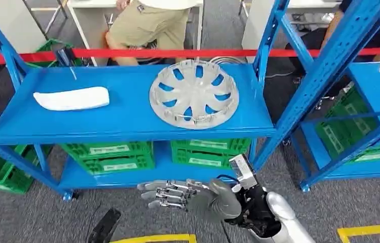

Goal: Take the parts from the cabinet and place them on the table.

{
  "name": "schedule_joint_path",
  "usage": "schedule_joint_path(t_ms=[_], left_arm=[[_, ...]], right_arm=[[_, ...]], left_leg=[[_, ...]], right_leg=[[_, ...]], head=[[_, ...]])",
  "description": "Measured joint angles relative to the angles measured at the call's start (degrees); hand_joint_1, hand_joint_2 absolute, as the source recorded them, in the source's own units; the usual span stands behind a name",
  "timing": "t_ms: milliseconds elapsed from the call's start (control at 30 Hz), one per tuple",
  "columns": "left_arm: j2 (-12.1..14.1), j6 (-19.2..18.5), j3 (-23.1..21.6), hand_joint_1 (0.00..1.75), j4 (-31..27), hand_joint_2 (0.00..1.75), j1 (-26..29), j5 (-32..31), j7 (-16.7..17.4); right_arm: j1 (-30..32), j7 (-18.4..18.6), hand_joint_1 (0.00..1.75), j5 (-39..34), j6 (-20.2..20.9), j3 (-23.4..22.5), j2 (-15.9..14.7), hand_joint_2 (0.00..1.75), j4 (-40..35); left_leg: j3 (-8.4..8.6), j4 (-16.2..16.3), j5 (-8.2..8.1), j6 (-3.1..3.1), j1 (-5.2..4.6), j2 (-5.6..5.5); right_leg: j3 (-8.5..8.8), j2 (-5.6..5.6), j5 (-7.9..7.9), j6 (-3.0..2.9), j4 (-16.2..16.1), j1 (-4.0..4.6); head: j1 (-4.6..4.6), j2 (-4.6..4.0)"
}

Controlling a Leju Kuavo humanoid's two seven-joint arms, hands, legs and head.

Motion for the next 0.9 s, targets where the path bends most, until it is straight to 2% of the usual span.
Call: schedule_joint_path(t_ms=[33, 67, 100, 133, 167, 200, 233, 267, 300, 333, 367, 400, 433, 467, 500, 533, 567, 600, 667, 700, 733, 767, 833, 867, 900], left_arm=[[0.1, -0.1, 0.0, 0.00, 0.0, 0.00, -0.1, 0.0, 0.0], [0.0, -0.1, -0.1, 0.00, 0.0, 0.00, 0.0, 0.0, 0.0], [0.0, -0.2, -0.2, 0.00, 0.0, 0.00, 0.0, 0.1, 0.0], [0.0, -0.2, -0.2, 0.00, 0.0, 0.00, 0.0, 0.2, 0.0], [-0.2, -0.2, -0.2, 0.00, 0.0, 0.00, 0.1, 0.2, 0.0], [-0.3, -0.3, -0.3, 0.00, 0.1, 0.00, -0.1, 0.2, 0.0], [-0.4, -0.3, -0.3, 0.00, 0.0, 0.00, -0.1, 0.2, 0.0], [-0.4, -0.3, -0.3, 0.00, 0.0, 0.00, -0.1, 0.2, 0.0], [-0.4, -0.3, -0.4, 0.00, 0.0, 0.00, 0.1, 0.2, 0.0], [-0.3, -0.2, -0.4, 0.00, 0.0, 0.00, 0.0, 0.2, 0.1], [-0.4, -0.1, -0.5, 0.00, 0.0, 0.00, 0.1, 0.2, 0.1], [-0.4, 0.0, -0.5, 0.00, 0.0, 0.00, 0.0, 0.2, 0.1], [-0.4, 0.1, -0.5, 0.00, 0.0, 0.00, -0.1, 0.2, 0.2], [-0.3, 0.2, -0.5, 0.00, 0.0, 0.00, -0.1, 0.2, 0.2], [-0.3, 0.2, -0.5, 0.00, 0.1, 0.00, 0.0, 0.2, 0.2], [-0.3, 0.2, -0.5, 0.00, 0.1, 0.00, 0.1, 0.2, 0.3], [-0.3, 0.2, -0.5, 0.00, 0.1, 0.00, 0.1, 0.2, 0.3], [-0.3, 0.2, -0.5, 0.00, 0.1, 0.00, 0.1, 0.2, 0.3], [-0.3, 0.2, -0.6, 0.00, 0.1, 0.00, 0.1, 0.2, 0.4], [-0.3, 0.2, -0.6, 0.00, 0.1, 0.00, 0.0, 0.2, 0.4], [-0.3, 0.3, -0.6, 0.00, 0.1, 0.00, 0.0, 0.2, 0.5], [-0.3, 0.3, -0.7, 0.00, 0.1, 0.00, 0.1, 0.2, 0.5], [-0.3, 0.4, -0.7, 0.00, 0.1, 0.00, 0.2, 0.2, 0.5], [-0.3, 0.4, -0.7, 0.00, 0.0, 0.00, 0.3, 0.2, 0.5], [-0.4, 0.4, -0.7, 0.00, 0.0, 0.00, 0.2, 0.2, 0.4]], right_arm=[[-0.1, -0.1, 0.00, -0.1, 0.4, 0.0, -0.1, 0.00, 0.0], [0.1, -0.1, 0.00, -0.1, 0.7, 0.0, -0.2, 0.00, 0.0], [0.1, -0.1, 0.00, -0.1, 0.7, 0.0, -0.2, 0.00, 0.0], [0.1, -0.1, 0.00, -0.1, 0.7, 0.0, -0.2, 0.00, 0.0], [0.1, -0.1, 0.00, -0.2, 0.7, 0.0, -0.3, 0.00, 0.0], [0.3, -0.1, 0.00, -0.2, 0.8, -0.1, -0.4, 0.00, 0.0], [0.3, -0.1, 0.00, -0.3, 0.8, -0.1, -0.4, 0.00, 0.0], [0.3, -0.1, 0.00, -0.3, 0.8, -0.1, -0.4, 0.00, 0.0], [0.3, -0.1, 0.00, -0.3, 0.9, -0.2, -0.4, 0.00, -0.1], [0.4, -0.1, 0.00, -0.3, 0.9, -0.2, -0.4, 0.00, -0.1], [0.4, -0.1, 0.00, -0.3, 0.9, -0.1, -0.3, 0.00, -0.1], [0.3, -0.1, 0.00, -0.4, 0.9, -0.1, -0.3, 0.00, -0.1], [0.3, -0.1, 0.00, -0.3, 0.9, -0.1, -0.2, 0.00, -0.1], [0.4, -0.1, 0.00, -0.3, 0.9, -0.1, -0.1, 0.00, -0.1], [0.4, -0.1, 0.00, -0.3, 0.9, -0.1, -0.1, 0.00, -0.1], [0.5, -0.1, 0.00, -0.3, 0.9, -0.1, -0.1, 0.00, -0.1], [0.5, -0.1, 0.00, -0.3, 0.9, -0.1, -0.1, 0.00, -0.1], [0.5, -0.1, 0.00, -0.3, 0.9, -0.1, -0.1, 0.00, -0.1], [0.5, -0.1, 0.00, -0.3, 0.8, -0.1, -0.1, 0.00, -0.1], [0.6, -0.1, 0.00, -0.3, 0.8, -0.2, -0.1, 0.00, -0.1], [0.6, -0.2, 0.00, -0.2, 0.8, -0.2, -0.2, 0.00, -0.1], [0.9, -0.2, 0.00, -0.1, 0.7, -0.3, -0.2, 0.00, -0.1], [1.4, -0.2, 0.00, 0.1, 0.6, -0.4, -0.3, 0.00, -0.2], [1.5, -0.2, 0.00, 0.3, 0.6, -0.5, -0.4, 0.00, -0.2], [1.5, -0.3, 0.00, 0.2, 0.6, -0.7, -0.5, 0.00, -0.3]], left_leg=[[1.59, 0.0, -1.26, 0.72, -0.23, -0.09], [3.15, 0.0, -2.73, 0.75, -0.52, -0.66], [4.08, 0.0, -3.34, 0.74, -0.71, -0.76], [5.05, -0.1, -3.99, 0.70, -0.93, -0.86], [5.38, -0.2, -4.57, 0.67, -0.95, -0.88], [6.40, 0.2, -5.10, 0.45, -1.32, -0.99], [6.19, 0.0, -5.47, 0.04, -1.30, -1.20], [6.32, -0.3, -5.60, -0.33, -1.33, -1.20], [6.46, 0.7, -5.21, -0.43, -1.40, -1.21], [6.81, 1.0, -5.96, -0.78, -1.54, -1.22], [6.35, 2.1, -6.87, -1.16, -1.36, -0.80], [5.04, 4.8, -7.85, -1.50, -1.15, -0.37], [2.67, 8.9, -9.14, -1.87, -0.77, -0.25], [-0.23, 13.6, -11.36, -2.26, -0.42, -0.22], [-2.98, 17.5, -13.33, -2.65, -0.07, -0.16], [-4.45, 18.8, -13.43, -3.03, 0.30, -0.02], [-4.62, 17.3, -11.93, -3.27, 0.63, 0.22], [-3.39, 13.5, -9.08, -3.39, 0.93, 0.37], [0.88, 2.5, -2.14, -3.44, 1.20, 0.44], [1.19, 1.0, -2.78, -3.30, 0.97, 0.39], [1.10, 0.9, -3.80, -2.78, 0.70, 0.37], [1.58, 0.9, -2.86, -2.24, 0.50, 0.35], [1.72, 0.6, -2.30, -1.48, 0.35, 0.25], [2.20, -0.1, -1.82, -0.96, 0.83, 0.30], [2.37, -0.2, -1.87, -0.77, 0.75, 0.34]], right_leg=[[-10.32, -0.18, -3.38, -0.57, 15.6, -0.01], [-14.23, -0.20, -6.55, -0.59, 15.7, 0.02], [-13.45, -0.20, -4.86, -0.22, 11.7, 0.07], [-12.07, -0.21, -1.67, 0.36, 6.6, 0.28], [-10.84, -0.32, 2.53, 0.48, 1.7, 0.73], [-10.66, -0.07, 4.75, -0.24, 0.3, 0.92], [-10.35, -0.14, 4.41, -1.12, 0.0, 1.03], [-9.80, -0.02, 4.99, -1.84, -0.2, 1.16], [-9.90, 0.02, 6.19, -2.51, -0.8, 1.03], [-8.81, 0.00, 7.23, -2.90, -0.9, 0.27], [-8.21, -0.17, 7.12, -2.94, -1.0, 0.13], [-7.97, -0.22, 6.91, -3.26, -1.0, 0.12], [-7.91, -0.22, 6.76, -3.45, -1.0, 0.13], [-7.92, -0.21, 6.59, -3.66, -1.0, 0.13], [-7.90, -0.16, 6.34, -3.62, -0.9, 0.12], [-7.81, -0.08, 6.15, -3.54, -0.9, 0.11], [-7.56, 0.05, 5.93, -3.42, -0.9, 0.07], [-7.17, 0.09, 5.68, -3.25, -0.9, 0.00], [-6.32, 0.13, 5.06, -2.67, -0.9, -0.08], [-6.12, 0.11, 4.96, -2.41, -0.9, 0.11], [-6.42, 0.11, 4.94, -2.11, -0.9, 0.21], [-6.56, 0.11, 4.73, -1.72, -1.0, 0.24], [-6.23, 0.09, 4.72, -0.95, -1.2, 0.23], [-6.79, 0.01, 4.30, -0.76, -0.7, 0.33], [-7.68, -0.15, 3.17, -0.99, 1.5, 0.26]], head=[[0.26, 0.00], [0.28, 0.00], [0.30, 0.00], [0.28, 0.00], [0.33, 0.00], [0.11, 0.00], [0.13, 0.00], [0.20, 0.00], [0.20, 0.00], [0.13, 0.00], [0.24, 0.00], [0.05, 0.00], [0.11, 0.00], [0.06, 0.00], [0.09, 0.00], [0.09, 0.00], [0.06, 0.00], [0.09, 0.00], [0.06, 0.00], [0.15, 0.00], [0.15, 0.00], [0.06, 0.00], [0.11, 0.00], [0.13, 0.00], [0.24, 0.00]])
